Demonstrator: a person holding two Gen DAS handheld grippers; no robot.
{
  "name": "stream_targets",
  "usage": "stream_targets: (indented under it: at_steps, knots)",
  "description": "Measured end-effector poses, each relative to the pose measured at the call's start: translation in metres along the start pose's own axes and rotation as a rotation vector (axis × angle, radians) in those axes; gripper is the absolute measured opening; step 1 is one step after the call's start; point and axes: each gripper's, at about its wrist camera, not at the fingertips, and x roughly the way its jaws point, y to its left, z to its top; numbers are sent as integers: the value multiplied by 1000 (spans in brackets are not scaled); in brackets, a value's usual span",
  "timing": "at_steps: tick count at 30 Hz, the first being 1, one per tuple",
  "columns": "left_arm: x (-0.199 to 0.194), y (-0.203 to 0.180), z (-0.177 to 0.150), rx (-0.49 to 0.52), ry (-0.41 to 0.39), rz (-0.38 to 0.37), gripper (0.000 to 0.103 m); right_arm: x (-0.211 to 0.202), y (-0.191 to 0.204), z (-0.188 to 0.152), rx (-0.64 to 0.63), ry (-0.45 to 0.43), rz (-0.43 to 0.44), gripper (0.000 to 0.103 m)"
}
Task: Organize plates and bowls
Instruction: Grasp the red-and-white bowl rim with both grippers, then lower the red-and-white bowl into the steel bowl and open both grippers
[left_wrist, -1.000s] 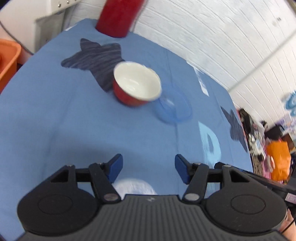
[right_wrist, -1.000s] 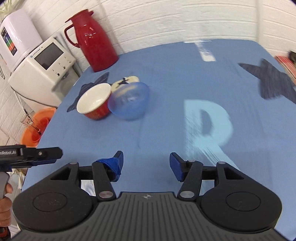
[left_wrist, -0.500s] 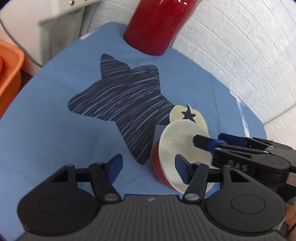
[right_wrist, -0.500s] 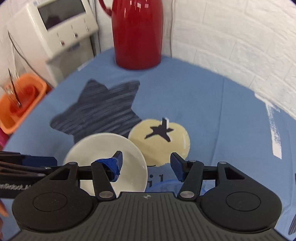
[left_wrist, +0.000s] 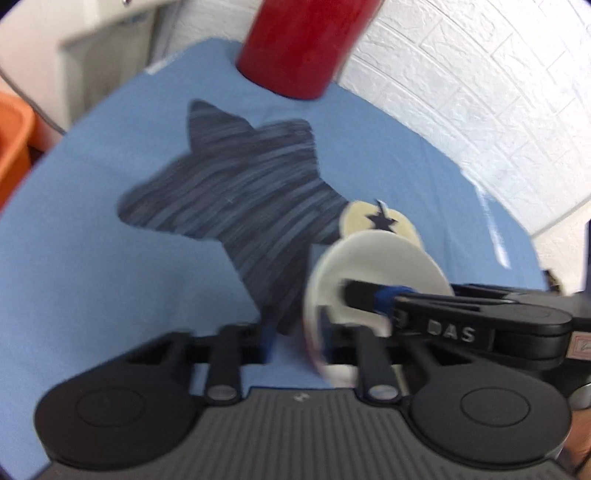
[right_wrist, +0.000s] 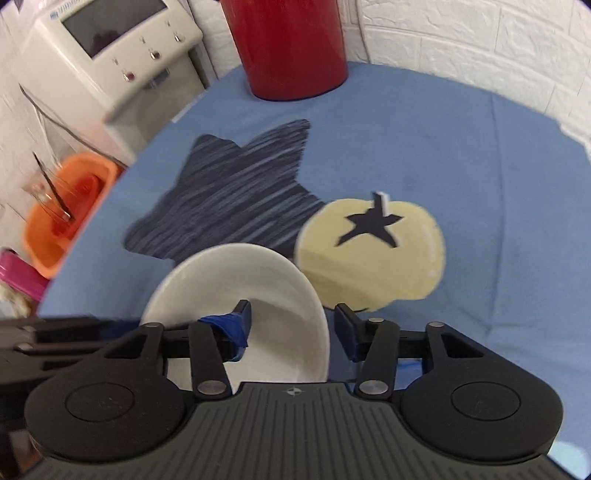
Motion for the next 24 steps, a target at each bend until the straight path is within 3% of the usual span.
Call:
stream_targets:
  at_steps: [7,16,20,24]
  knots:
    - [-19,9,-2,-32,-8,11,0,3,14,-7,123,27,80,34]
    - [-77,7,-19,-17,-28,1,0,-39,48,-23,102,13,95,35]
    - [-111,-17,-47,24,-39,-36,0,-79,52,-52,101,-13,74,36]
    - [-137,-54,-95,98,-36,-87,0,-128,39,-102,157,-39,32,36]
